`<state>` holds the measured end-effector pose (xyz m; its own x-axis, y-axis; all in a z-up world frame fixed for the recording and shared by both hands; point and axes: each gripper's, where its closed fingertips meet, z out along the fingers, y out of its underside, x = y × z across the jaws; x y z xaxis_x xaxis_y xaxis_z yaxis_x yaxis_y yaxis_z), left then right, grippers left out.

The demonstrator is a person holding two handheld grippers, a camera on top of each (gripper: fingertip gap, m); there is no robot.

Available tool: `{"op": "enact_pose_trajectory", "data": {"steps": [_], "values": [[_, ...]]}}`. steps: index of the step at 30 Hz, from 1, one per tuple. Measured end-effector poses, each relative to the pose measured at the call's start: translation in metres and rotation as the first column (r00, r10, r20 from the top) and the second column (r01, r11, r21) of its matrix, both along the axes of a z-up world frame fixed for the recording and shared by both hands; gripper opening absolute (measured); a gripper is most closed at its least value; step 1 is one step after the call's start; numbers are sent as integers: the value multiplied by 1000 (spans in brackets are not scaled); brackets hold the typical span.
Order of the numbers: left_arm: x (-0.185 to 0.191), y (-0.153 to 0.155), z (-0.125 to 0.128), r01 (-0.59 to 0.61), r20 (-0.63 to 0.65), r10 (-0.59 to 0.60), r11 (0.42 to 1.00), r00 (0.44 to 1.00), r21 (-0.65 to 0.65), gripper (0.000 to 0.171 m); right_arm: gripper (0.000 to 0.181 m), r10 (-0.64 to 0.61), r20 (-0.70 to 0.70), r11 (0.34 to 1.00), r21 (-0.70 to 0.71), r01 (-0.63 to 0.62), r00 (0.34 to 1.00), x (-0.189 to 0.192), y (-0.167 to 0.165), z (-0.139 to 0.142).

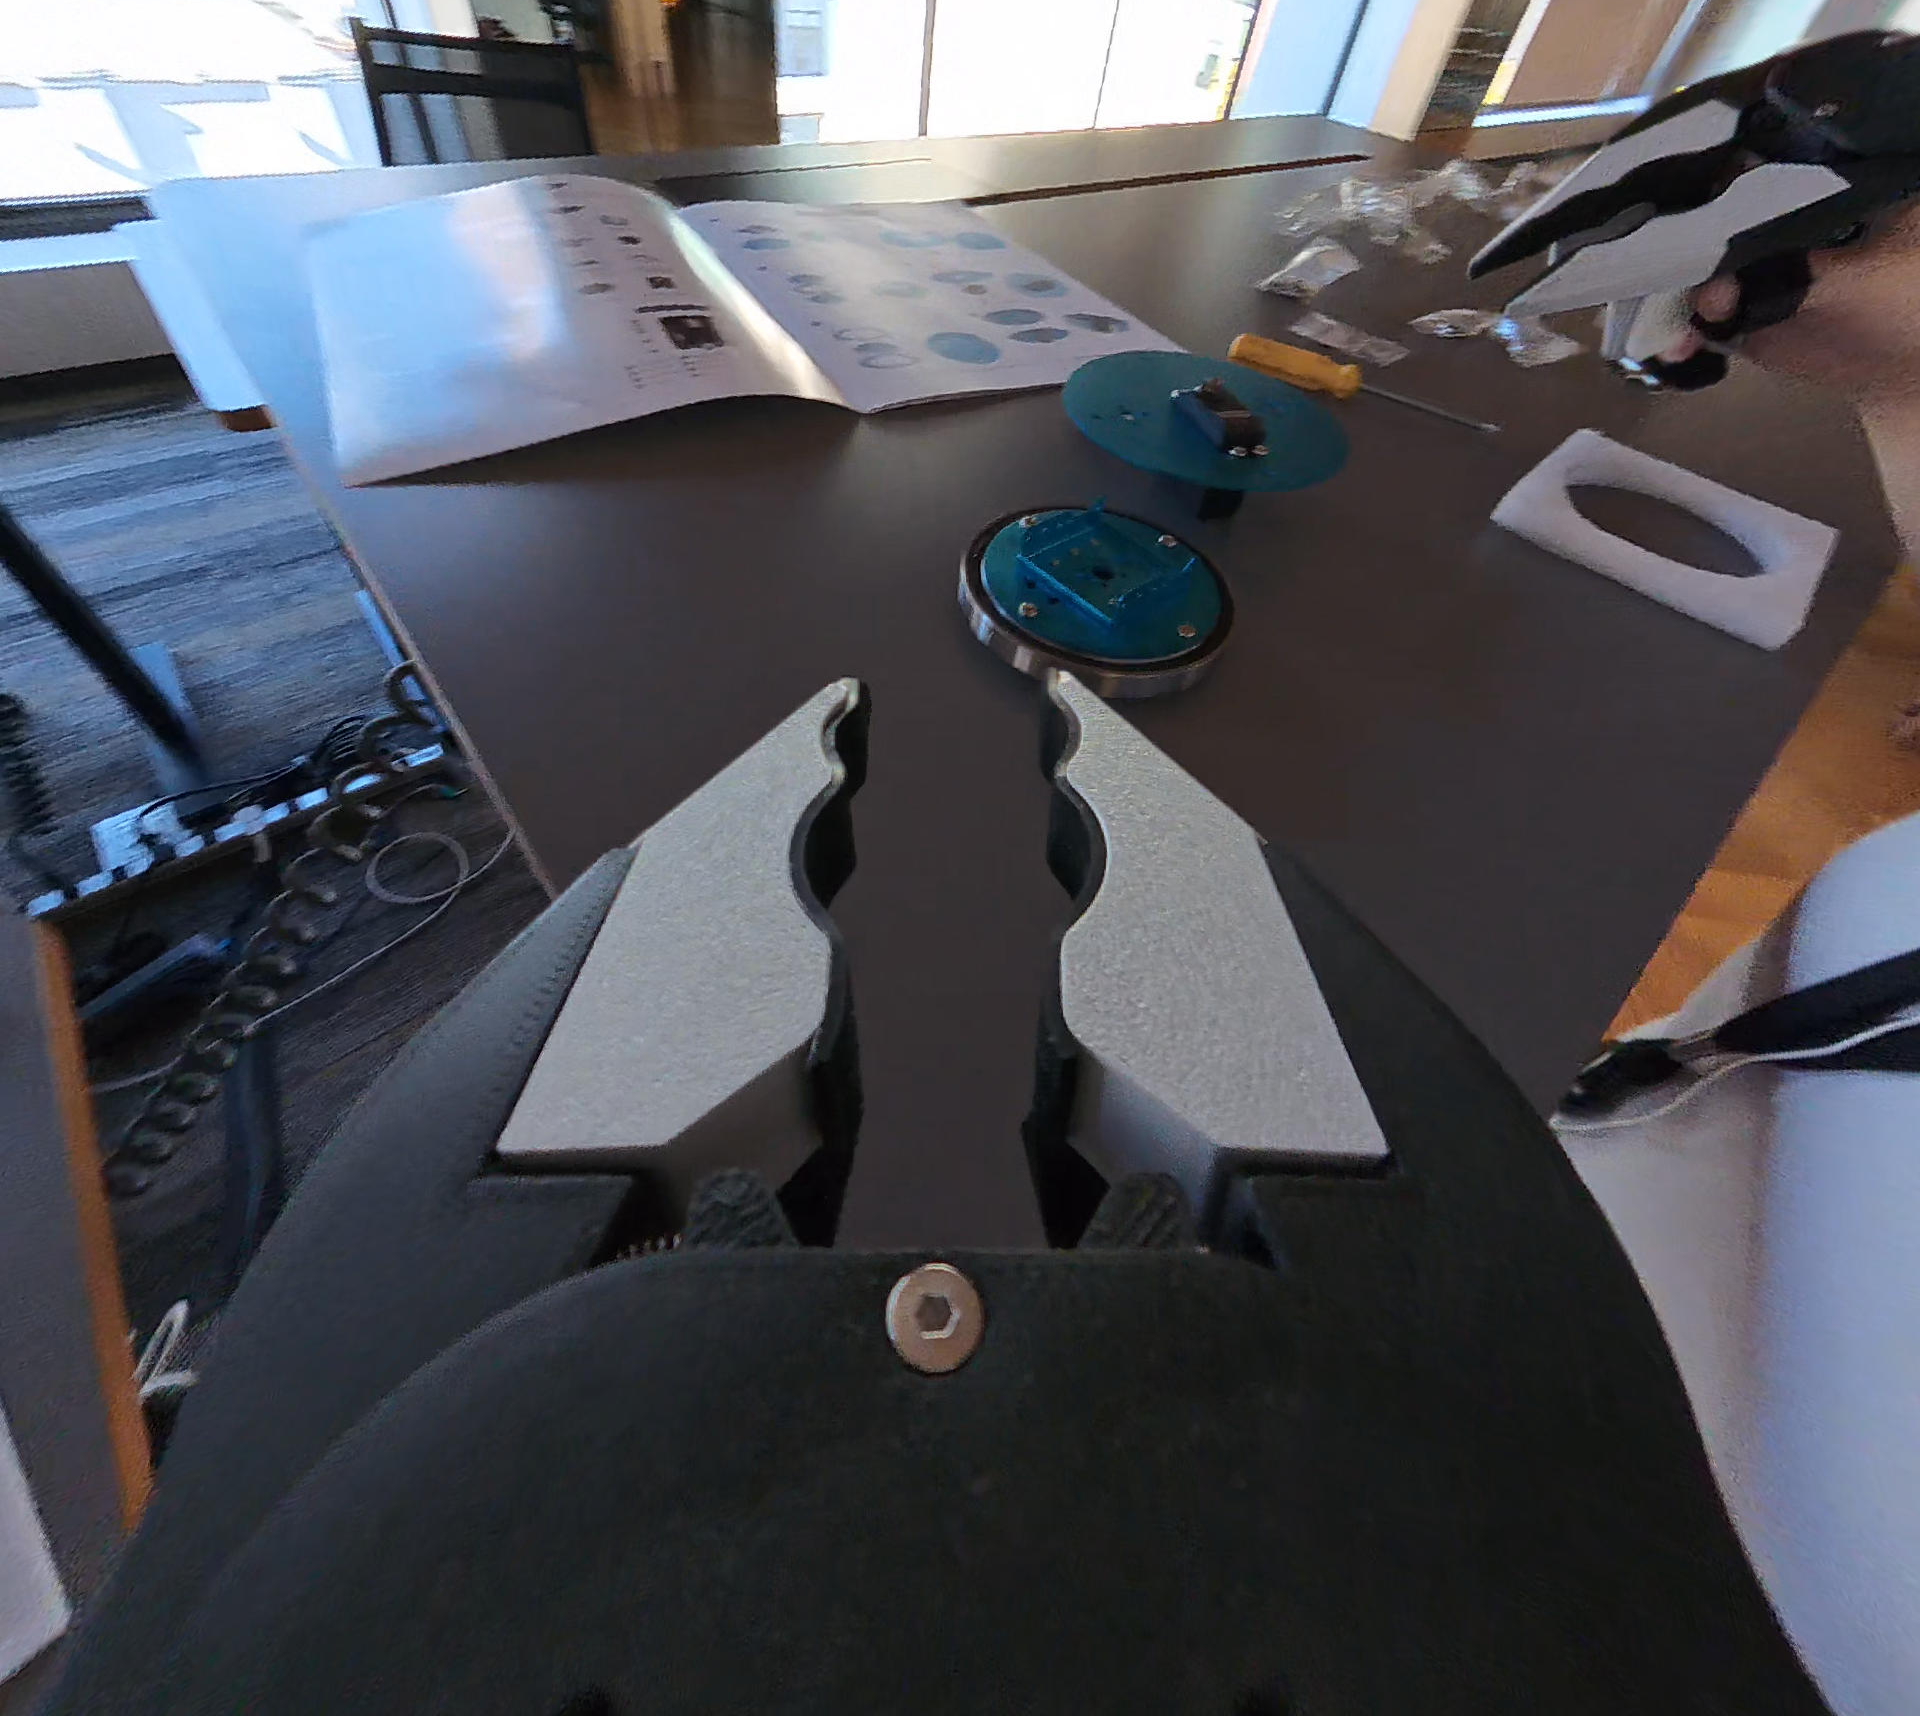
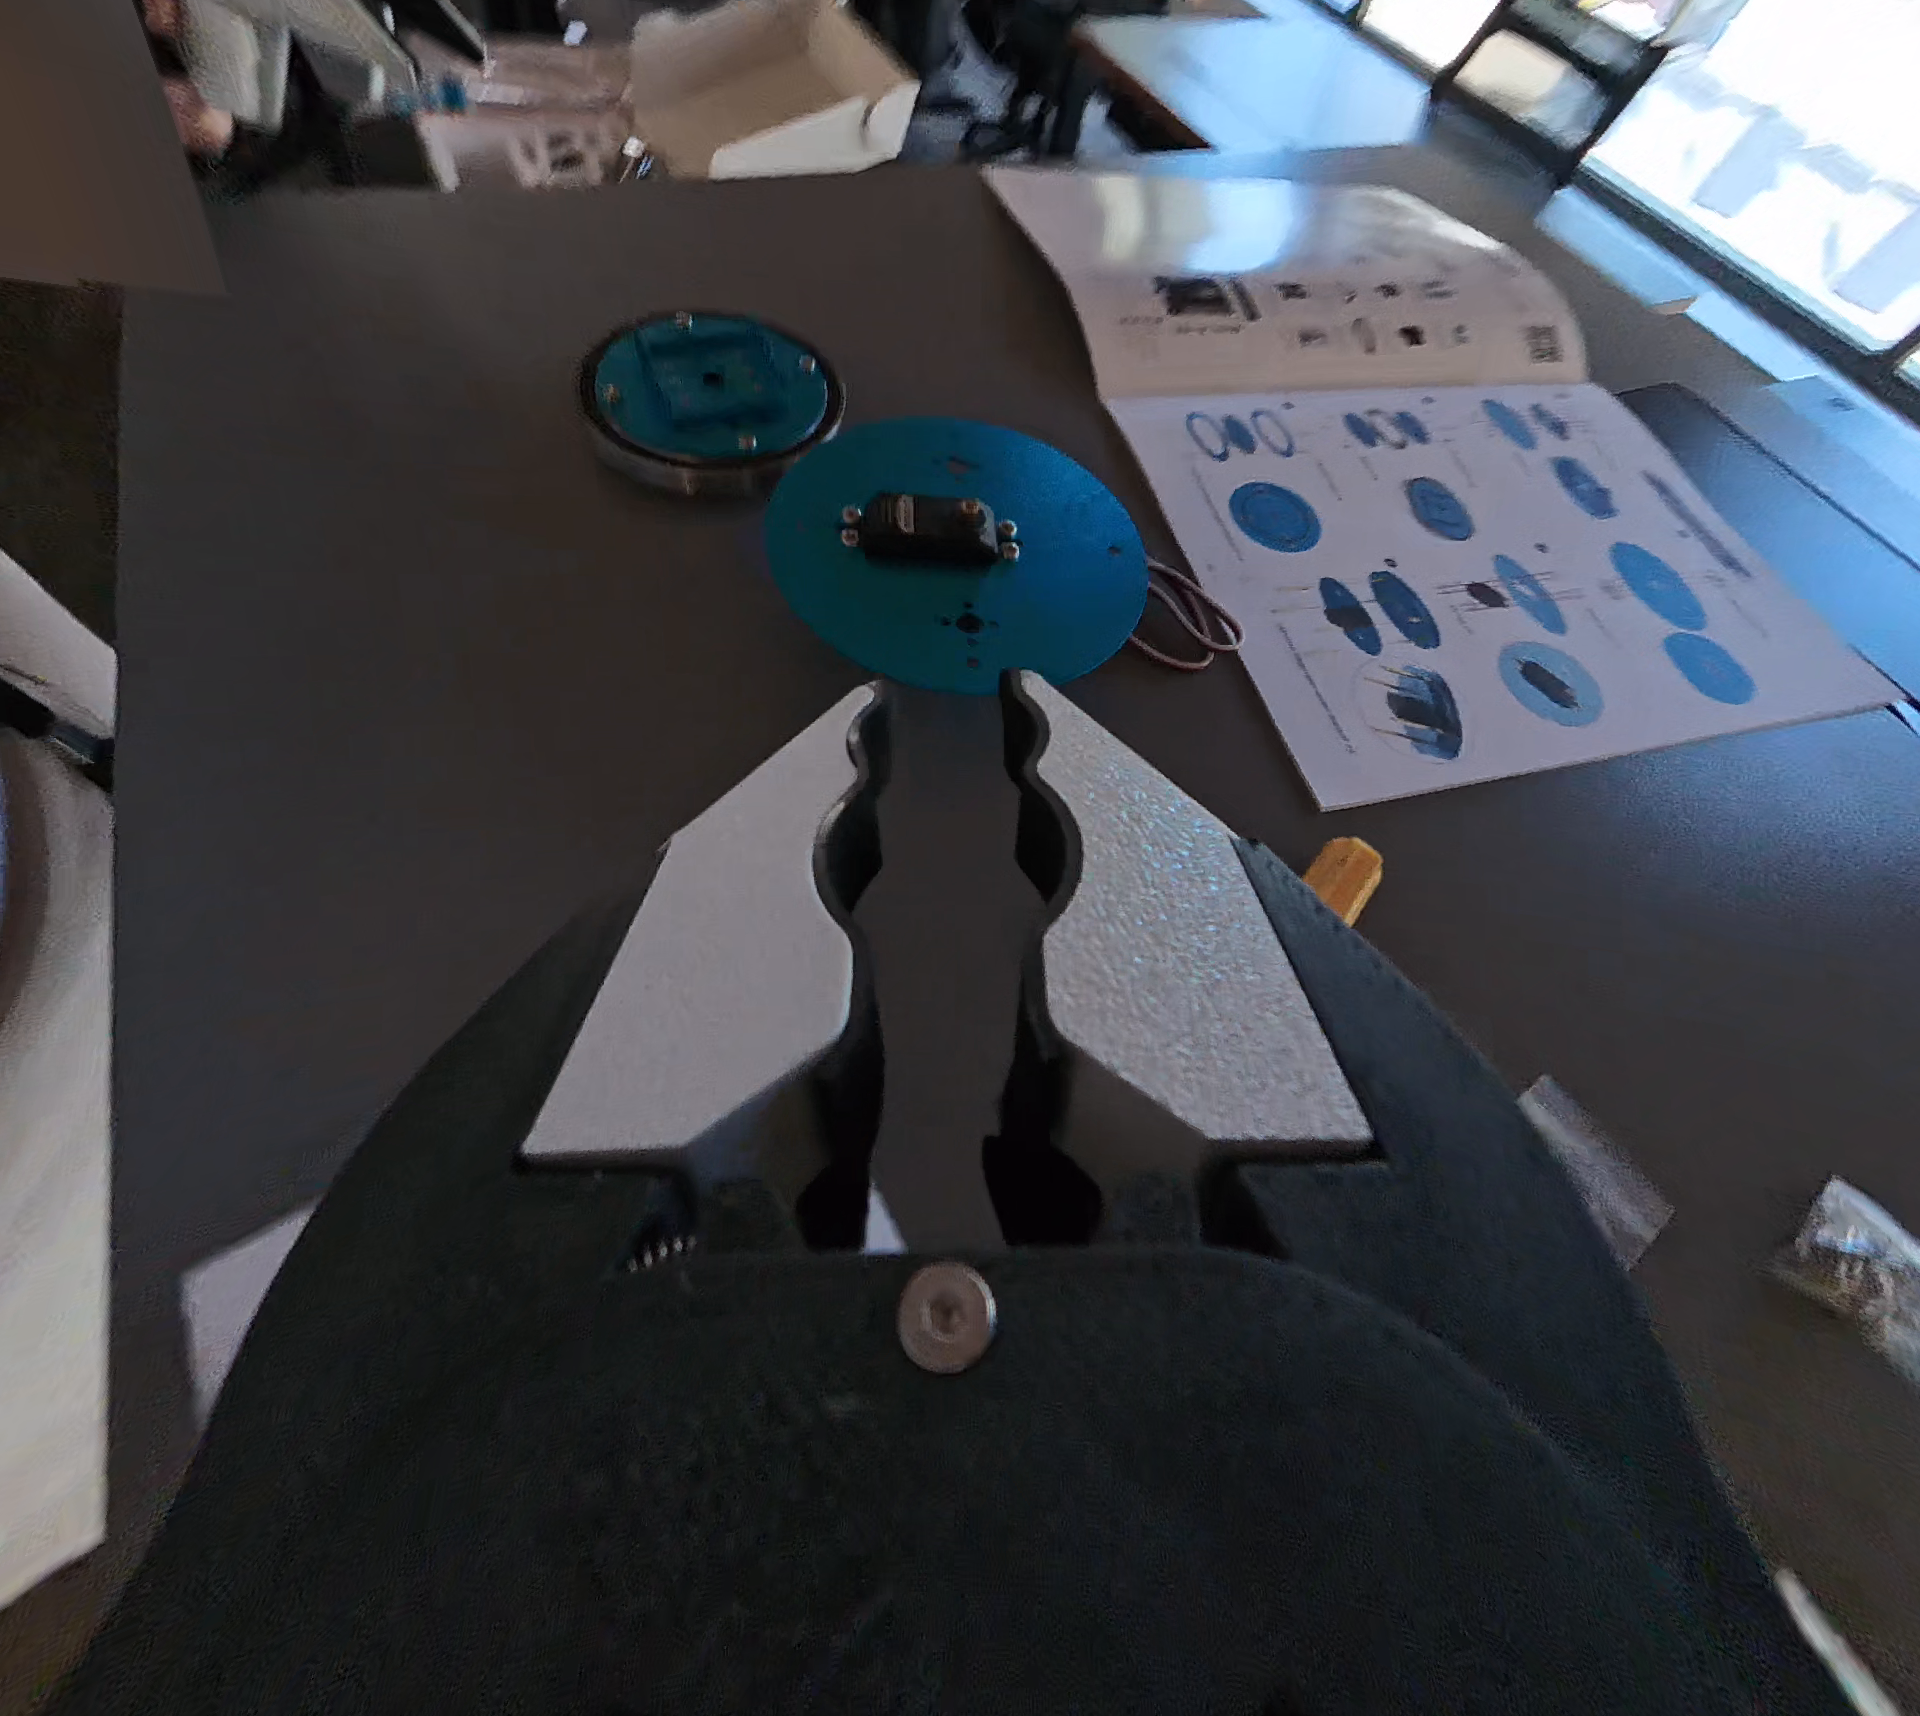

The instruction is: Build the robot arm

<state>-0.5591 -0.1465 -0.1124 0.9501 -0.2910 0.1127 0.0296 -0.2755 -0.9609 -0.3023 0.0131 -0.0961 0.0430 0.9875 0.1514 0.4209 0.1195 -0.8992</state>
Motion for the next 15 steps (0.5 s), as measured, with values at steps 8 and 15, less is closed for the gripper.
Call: {"op": "enact_pose_trajectory", "data": {"steps": [8, 15], "values": [[23, 28, -8, 324, -24, -324, 946, 946, -21, 31, 13, -368, -229, 929, -72, 362, 901, 27, -20, 20], [58, 54, -4, 462, 37, -460, 882, 887, -96, 31, 0, -554, -207, 820, 28, 571, 806, 69, -39, 8]]}}
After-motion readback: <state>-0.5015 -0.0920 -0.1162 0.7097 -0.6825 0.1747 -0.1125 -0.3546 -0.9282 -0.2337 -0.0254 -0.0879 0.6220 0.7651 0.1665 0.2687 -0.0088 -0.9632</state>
